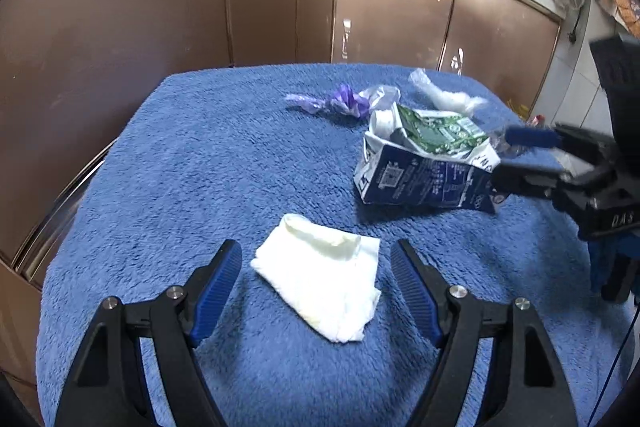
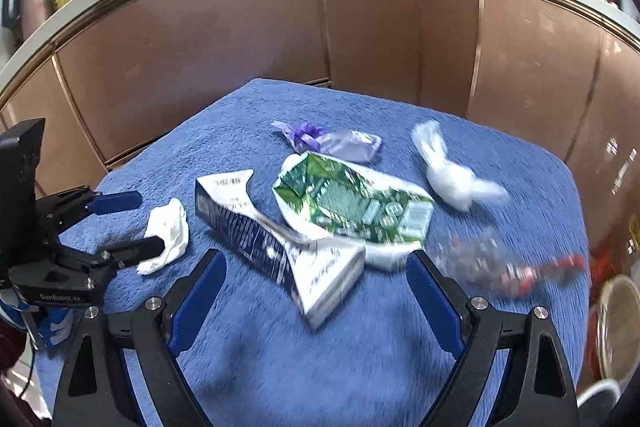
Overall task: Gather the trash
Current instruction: 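Grasp the white cloth with the left tool while the right tool grasps the milk carton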
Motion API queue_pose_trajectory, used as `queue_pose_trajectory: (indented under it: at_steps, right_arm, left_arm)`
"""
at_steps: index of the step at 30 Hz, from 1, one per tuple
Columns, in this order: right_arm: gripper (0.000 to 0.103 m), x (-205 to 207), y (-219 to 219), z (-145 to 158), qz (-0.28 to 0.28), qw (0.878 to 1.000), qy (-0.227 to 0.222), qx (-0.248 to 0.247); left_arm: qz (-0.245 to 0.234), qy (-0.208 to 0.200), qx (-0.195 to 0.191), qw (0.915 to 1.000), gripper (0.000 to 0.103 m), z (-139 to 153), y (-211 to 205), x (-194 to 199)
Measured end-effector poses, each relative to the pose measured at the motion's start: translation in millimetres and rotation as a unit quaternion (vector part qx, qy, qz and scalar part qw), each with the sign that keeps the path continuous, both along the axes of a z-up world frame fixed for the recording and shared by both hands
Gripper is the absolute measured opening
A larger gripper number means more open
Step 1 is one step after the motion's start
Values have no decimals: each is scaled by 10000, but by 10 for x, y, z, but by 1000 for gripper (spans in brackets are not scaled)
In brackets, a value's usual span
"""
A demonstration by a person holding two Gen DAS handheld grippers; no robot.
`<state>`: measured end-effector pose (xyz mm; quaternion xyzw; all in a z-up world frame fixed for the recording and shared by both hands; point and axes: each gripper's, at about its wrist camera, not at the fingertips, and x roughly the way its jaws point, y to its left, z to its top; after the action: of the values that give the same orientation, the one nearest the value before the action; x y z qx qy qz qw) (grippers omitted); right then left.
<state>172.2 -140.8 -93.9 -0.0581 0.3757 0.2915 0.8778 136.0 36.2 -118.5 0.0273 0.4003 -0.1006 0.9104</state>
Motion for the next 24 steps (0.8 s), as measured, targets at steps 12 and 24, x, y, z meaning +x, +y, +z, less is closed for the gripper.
queue_pose_trajectory:
  at_steps: [12, 24]
  right_arm:
    - [50, 113, 273, -213, 864, 9932, 438, -649]
    - [50, 157, 603, -280, 1360, 9824, 837, -969]
  left_arm:
    - [-5, 374, 93, 9993, 69, -101, -32, 92]
    - [201, 446, -160, 9987, 50, -120, 107, 103]
